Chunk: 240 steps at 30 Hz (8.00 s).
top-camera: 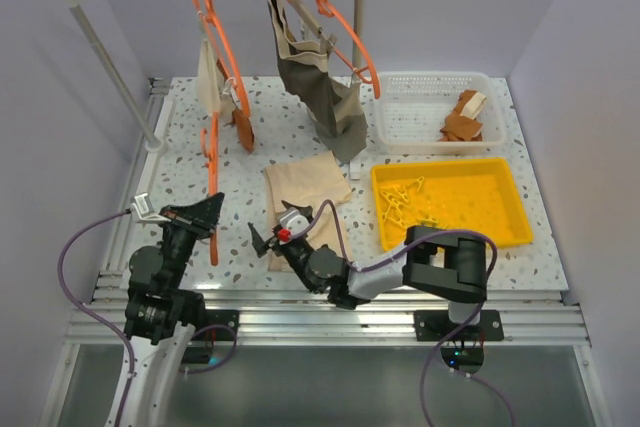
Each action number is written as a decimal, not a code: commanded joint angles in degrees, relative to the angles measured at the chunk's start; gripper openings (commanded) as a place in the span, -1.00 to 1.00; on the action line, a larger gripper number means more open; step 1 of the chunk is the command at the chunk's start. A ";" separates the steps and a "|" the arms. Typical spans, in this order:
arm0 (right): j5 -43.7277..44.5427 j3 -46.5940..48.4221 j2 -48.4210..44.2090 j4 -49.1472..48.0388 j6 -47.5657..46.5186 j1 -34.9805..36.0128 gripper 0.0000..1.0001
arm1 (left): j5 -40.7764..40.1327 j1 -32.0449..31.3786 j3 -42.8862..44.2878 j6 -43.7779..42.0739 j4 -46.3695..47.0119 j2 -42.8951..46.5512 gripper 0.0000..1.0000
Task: Clip the underwear to the hanger
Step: Clamp the hanger, then adjust the hanger.
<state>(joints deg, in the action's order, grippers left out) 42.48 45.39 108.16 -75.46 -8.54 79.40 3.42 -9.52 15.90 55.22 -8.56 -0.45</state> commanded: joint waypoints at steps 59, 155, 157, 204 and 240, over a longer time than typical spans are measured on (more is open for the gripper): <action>-32.53 -7.95 -48.30 33.01 12.66 -12.25 0.83 | 25.65 -0.24 15.49 -1.29 25.50 8.18 -1.00; -58.65 4.62 -43.47 22.29 38.15 -26.31 -1.00 | 32.09 -0.24 1.24 -17.77 24.38 -9.74 0.17; -58.39 4.54 -43.38 22.20 38.24 -26.31 -1.00 | 32.17 -0.24 1.50 -18.48 22.89 -10.80 0.09; -52.32 1.28 -46.20 32.31 33.23 -26.22 -1.00 | 40.09 -0.15 -2.54 -6.27 50.13 -14.49 0.89; -55.22 -0.39 -52.18 34.68 32.62 -26.31 -1.00 | 28.22 -2.35 -7.11 -12.68 49.51 -14.14 0.95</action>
<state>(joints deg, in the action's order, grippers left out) -10.63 44.69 55.44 -37.67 22.76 53.08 31.11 -11.40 8.21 41.39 33.39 -15.29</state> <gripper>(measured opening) 0.081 0.972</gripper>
